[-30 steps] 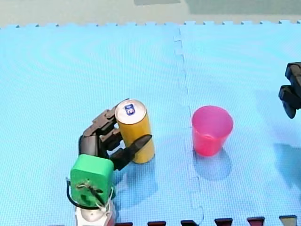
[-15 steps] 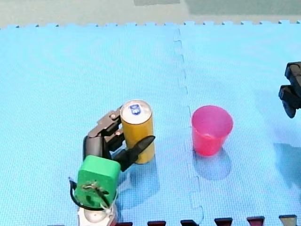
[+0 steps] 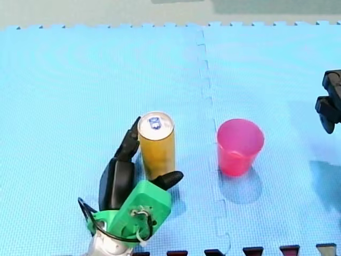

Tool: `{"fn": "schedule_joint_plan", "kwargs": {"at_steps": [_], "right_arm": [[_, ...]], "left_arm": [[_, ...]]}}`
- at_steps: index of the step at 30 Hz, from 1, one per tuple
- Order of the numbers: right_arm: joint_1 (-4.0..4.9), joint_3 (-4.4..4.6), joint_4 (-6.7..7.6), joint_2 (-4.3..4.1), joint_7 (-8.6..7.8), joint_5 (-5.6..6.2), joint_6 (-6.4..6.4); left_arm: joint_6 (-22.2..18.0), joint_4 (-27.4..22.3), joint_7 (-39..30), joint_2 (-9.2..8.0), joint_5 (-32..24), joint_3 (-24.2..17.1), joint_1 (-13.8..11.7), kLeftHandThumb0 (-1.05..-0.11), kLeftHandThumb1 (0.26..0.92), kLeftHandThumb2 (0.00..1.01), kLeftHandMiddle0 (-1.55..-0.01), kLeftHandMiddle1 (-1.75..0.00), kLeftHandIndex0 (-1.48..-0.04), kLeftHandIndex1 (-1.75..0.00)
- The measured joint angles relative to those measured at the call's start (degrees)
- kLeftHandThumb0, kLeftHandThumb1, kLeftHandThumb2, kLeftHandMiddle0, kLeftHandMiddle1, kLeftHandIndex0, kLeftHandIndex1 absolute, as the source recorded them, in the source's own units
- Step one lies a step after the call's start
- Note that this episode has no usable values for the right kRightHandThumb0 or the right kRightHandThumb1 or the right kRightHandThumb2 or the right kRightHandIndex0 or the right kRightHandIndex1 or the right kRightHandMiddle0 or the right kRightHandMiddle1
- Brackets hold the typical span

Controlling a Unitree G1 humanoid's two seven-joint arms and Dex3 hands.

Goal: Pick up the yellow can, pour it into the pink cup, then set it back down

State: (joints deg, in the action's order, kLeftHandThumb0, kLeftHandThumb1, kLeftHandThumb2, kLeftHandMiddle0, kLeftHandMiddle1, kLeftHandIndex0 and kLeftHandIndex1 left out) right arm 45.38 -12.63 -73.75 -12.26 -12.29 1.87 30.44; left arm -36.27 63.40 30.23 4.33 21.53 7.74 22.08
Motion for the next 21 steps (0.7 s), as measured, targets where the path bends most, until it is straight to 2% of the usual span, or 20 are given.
{"fn": "schedule_joint_plan", "kwargs": {"at_steps": [15, 21], "right_arm": [[0.03, -0.34, -0.04, 0.03, -0.28, 0.15, -0.01], [0.04, -0.43, -0.03, 0.01, -0.48, 0.19, -0.03]], "left_arm": [[2.23, -3.21, -2.66, -1.03, -0.74, 1.53, -0.97, -1.048, 0.84, 0.02, -0.09, 0.0, -0.14, 0.0], [2.66, -6.77, -6.42, -2.06, -3.39, 0.85, -2.94, -1.048, 0.848, 0.02, -0.08, 0.0, -0.14, 0.0]]}}
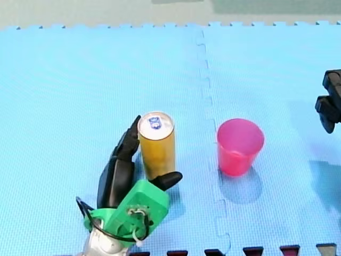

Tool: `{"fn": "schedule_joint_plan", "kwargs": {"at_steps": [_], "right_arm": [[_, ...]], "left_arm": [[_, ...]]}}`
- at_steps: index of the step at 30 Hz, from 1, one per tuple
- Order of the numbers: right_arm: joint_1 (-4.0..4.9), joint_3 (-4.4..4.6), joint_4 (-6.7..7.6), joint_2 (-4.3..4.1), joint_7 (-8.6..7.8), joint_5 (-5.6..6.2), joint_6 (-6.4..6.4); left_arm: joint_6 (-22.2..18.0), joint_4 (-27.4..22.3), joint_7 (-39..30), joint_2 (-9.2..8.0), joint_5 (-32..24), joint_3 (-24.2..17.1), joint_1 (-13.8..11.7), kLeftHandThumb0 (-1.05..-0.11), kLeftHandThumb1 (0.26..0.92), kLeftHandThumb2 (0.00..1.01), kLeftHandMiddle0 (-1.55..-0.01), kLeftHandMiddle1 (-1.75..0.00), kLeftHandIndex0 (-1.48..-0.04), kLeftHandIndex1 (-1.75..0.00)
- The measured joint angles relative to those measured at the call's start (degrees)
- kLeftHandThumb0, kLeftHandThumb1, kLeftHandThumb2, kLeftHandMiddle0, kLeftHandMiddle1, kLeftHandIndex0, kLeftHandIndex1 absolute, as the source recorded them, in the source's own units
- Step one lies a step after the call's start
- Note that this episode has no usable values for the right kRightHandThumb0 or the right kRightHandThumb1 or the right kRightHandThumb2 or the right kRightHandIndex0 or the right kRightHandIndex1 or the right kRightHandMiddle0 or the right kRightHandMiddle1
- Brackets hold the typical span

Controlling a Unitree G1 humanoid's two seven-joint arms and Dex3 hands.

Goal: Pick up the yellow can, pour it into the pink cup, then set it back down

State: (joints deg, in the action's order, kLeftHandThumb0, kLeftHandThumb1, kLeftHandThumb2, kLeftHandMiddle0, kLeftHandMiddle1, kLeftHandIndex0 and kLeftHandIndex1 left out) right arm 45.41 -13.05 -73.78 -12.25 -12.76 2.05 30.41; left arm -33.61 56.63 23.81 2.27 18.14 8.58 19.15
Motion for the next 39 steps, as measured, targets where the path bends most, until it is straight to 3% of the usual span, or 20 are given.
{"fn": "schedule_joint_plan", "kwargs": {"at_steps": [11, 17, 30, 39], "right_arm": [[0.01, 0.17, -0.01, -0.23, 0.31, -0.22, -0.05], [0.2, 0.42, -0.06, -0.28, 0.56, -0.38, -0.28], [0.46, 0.35, -0.11, -0.17, 0.69, -0.24, -0.81], [0.68, 0.24, -0.11, -0.02, 0.57, -0.14, -1.09]], "left_arm": [[-4.8, -7.69, -5.33, -1.89, -5.04, -2.82, -5.38, -1.048, 0.823, 0.0, -0.13, -0.02, -0.13, 0.0], [-4.9, -8.47, -5.89, -2.46, -4.53, -3.04, -5.99, -1.048, 0.788, 0.0, -0.14, -0.02, -0.15, -0.01], [-4.55, -11.07, -7.6, -2.79, -3.67, -2.89, -7.22, -1.048, 0.787, 0.0, -0.14, -0.01, -0.15, -0.01], [-2.31, -16.34, -10.68, -2.91, -3.8, -2.49, -9.48, -1.048, 0.802, 0.01, -0.14, -0.02, -0.15, -0.01]]}}
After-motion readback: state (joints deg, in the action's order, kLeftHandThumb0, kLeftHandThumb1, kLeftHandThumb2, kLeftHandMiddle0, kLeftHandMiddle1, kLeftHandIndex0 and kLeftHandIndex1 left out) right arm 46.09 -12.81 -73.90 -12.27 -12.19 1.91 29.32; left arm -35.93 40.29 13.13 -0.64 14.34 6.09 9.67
